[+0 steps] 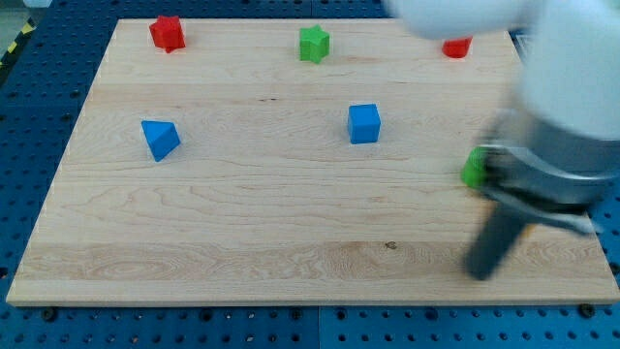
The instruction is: Move the yellow hexagon to the left of the green circle
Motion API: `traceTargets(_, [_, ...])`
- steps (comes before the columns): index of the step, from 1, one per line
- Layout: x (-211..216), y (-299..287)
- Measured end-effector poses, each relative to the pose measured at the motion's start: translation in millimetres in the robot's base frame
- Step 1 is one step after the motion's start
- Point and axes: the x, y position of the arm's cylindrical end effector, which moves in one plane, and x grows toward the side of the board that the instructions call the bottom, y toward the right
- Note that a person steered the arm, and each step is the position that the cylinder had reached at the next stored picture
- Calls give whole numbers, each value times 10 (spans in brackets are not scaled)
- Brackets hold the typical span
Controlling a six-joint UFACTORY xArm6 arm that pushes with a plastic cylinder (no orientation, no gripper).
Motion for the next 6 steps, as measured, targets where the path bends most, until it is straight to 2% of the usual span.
traceTargets(1, [-54, 1116])
traceTargets(2, [-188, 1416])
traceTargets(3, [-209, 1254])
traceTargets(4, [-241, 845])
traceTargets(6, [-539, -265])
